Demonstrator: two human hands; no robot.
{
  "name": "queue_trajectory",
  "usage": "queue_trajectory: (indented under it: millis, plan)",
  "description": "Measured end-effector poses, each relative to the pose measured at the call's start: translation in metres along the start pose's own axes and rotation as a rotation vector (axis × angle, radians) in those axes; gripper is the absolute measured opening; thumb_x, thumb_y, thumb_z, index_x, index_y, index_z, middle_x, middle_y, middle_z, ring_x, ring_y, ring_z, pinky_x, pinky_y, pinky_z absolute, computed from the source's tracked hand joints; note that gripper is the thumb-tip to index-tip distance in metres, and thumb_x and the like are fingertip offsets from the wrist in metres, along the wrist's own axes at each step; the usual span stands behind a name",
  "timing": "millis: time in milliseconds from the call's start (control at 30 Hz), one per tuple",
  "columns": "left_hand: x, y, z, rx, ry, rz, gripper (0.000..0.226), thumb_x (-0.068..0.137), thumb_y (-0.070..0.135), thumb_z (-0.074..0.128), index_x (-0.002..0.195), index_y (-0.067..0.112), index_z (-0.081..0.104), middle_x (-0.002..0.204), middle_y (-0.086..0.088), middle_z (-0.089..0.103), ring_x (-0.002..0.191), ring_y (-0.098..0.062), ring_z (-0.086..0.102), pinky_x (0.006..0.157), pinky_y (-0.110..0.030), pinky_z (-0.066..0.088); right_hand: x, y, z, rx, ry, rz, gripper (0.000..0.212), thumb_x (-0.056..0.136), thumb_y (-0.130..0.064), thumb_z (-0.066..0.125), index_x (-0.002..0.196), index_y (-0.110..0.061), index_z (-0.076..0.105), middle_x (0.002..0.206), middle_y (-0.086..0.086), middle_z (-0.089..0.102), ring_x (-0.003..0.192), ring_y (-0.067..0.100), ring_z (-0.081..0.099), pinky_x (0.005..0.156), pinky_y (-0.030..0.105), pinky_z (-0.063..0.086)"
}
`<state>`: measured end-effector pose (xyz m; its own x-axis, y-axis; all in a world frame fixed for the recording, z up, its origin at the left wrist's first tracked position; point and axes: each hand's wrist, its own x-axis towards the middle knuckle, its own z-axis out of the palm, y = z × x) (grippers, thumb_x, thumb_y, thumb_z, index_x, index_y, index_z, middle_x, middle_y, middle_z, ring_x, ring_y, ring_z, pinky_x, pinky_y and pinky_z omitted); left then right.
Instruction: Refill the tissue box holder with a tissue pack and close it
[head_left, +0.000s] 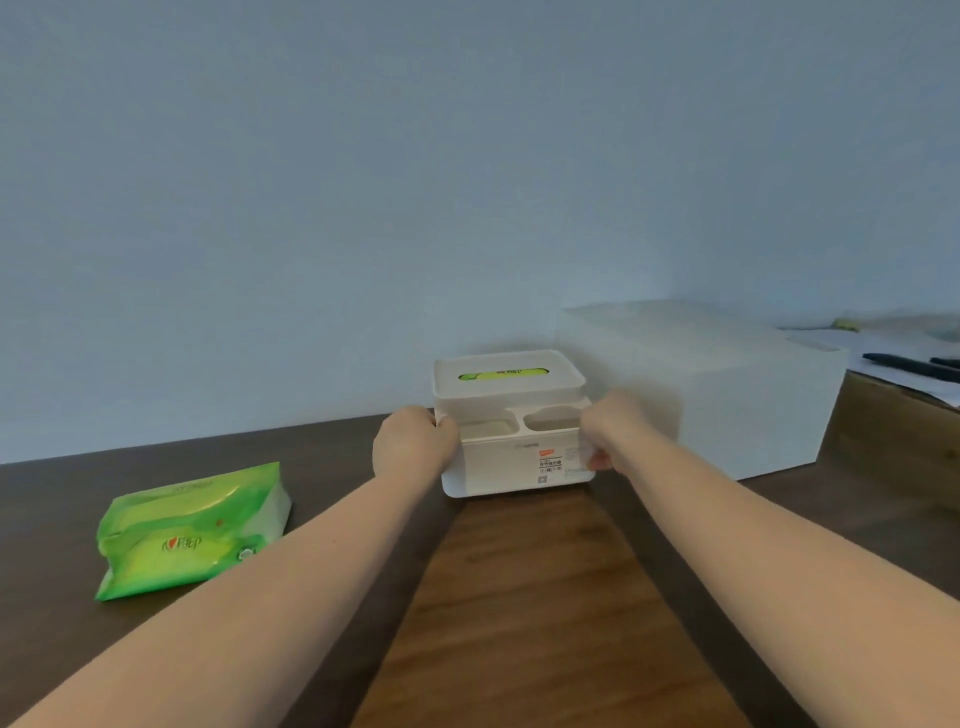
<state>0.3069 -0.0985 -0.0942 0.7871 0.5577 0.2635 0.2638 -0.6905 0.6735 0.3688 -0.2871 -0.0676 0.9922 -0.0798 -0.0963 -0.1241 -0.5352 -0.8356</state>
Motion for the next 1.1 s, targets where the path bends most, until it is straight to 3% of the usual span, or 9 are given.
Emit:
queue_trajectory:
  millis: [67, 167, 267, 400, 567, 733, 900, 1100]
  plan:
    - [0.013, 0.002, 0.009, 0.001, 0.012, 0.005, 0.04, 0.086, 0.018, 0.049, 0.051, 0.012, 0.03, 0.049, -0.002, 0.033, 0.044, -0.019, 0.028, 0.045, -0.026, 0.019, 0.014, -0.006, 0.004, 0.005, 0.018, 0.005, 0.018, 0.09, 0.008, 0.044, 0.101, 0.0, 0.056, 0.1, 0.025, 0.058, 0.059, 0.032, 0.055, 0.075, 0.042, 0.059]
    - [0.034, 0.004, 0.02, -0.01, 0.002, 0.003, 0.039, 0.085, 0.017, 0.048, 0.053, 0.013, 0.027, 0.05, -0.002, 0.03, 0.045, -0.02, 0.025, 0.046, -0.025, 0.018, 0.032, -0.013, 0.007, -0.002, 0.054, 0.018, 0.01, 0.091, 0.004, 0.046, 0.095, -0.002, 0.052, 0.079, 0.017, 0.053, 0.054, 0.029, 0.051, 0.081, 0.045, 0.06]
    - [0.049, 0.007, 0.028, -0.01, -0.013, -0.002, 0.036, 0.084, 0.017, 0.047, 0.053, 0.012, 0.029, 0.051, -0.003, 0.033, 0.045, -0.02, 0.026, 0.045, -0.025, 0.02, 0.045, -0.016, 0.009, -0.054, 0.081, 0.015, 0.009, 0.089, 0.002, 0.047, 0.091, -0.002, 0.055, 0.068, 0.012, 0.051, 0.053, 0.027, 0.054, 0.078, 0.042, 0.061]
    - [0.06, 0.008, 0.038, -0.021, -0.014, -0.02, 0.039, 0.083, 0.016, 0.048, 0.051, 0.013, 0.026, 0.049, -0.003, 0.032, 0.044, -0.021, 0.025, 0.045, -0.025, 0.018, 0.06, -0.018, 0.012, -0.143, 0.125, -0.017, 0.02, 0.089, -0.005, 0.048, 0.07, -0.005, 0.053, 0.062, 0.01, 0.055, 0.052, 0.026, 0.059, 0.066, 0.035, 0.059]
    - [0.065, 0.012, 0.045, -0.021, -0.03, -0.029, 0.037, 0.081, 0.015, 0.047, 0.052, 0.014, 0.025, 0.051, -0.002, 0.03, 0.045, -0.021, 0.023, 0.046, -0.024, 0.017, 0.071, -0.012, 0.016, -0.147, 0.171, -0.019, 0.021, 0.086, -0.01, 0.049, 0.065, -0.009, 0.052, 0.072, 0.01, 0.06, 0.09, 0.033, 0.072, 0.071, 0.035, 0.054]
    - [0.064, 0.016, 0.043, -0.033, -0.031, -0.047, 0.039, 0.082, 0.012, 0.047, 0.051, 0.014, 0.023, 0.049, -0.001, 0.025, 0.045, -0.02, 0.02, 0.046, -0.024, 0.014, 0.069, -0.007, 0.014, -0.159, 0.18, -0.075, 0.024, 0.084, -0.007, 0.05, 0.061, -0.011, 0.048, 0.088, 0.015, 0.068, 0.089, 0.034, 0.07, 0.066, 0.033, 0.05]
    - [0.064, 0.016, 0.042, -0.039, -0.051, -0.041, 0.041, 0.086, 0.016, 0.046, 0.052, 0.015, 0.023, 0.051, -0.001, 0.026, 0.046, -0.019, 0.021, 0.046, -0.026, 0.015, 0.058, -0.005, 0.01, -0.186, 0.146, -0.067, 0.026, 0.088, -0.008, 0.045, 0.062, -0.011, 0.048, 0.08, 0.011, 0.063, 0.07, 0.03, 0.061, 0.046, 0.025, 0.035]
    - [0.046, 0.005, 0.036, -0.141, -0.038, -0.005, 0.051, 0.101, 0.031, 0.033, 0.055, 0.011, 0.04, 0.059, -0.004, 0.046, 0.062, -0.025, 0.045, 0.056, -0.031, 0.031, 0.04, -0.002, -0.004, -0.132, 0.093, -0.08, 0.017, 0.087, -0.008, 0.045, 0.079, -0.008, 0.06, 0.088, 0.014, 0.07, 0.076, 0.033, 0.073, 0.067, 0.033, 0.057]
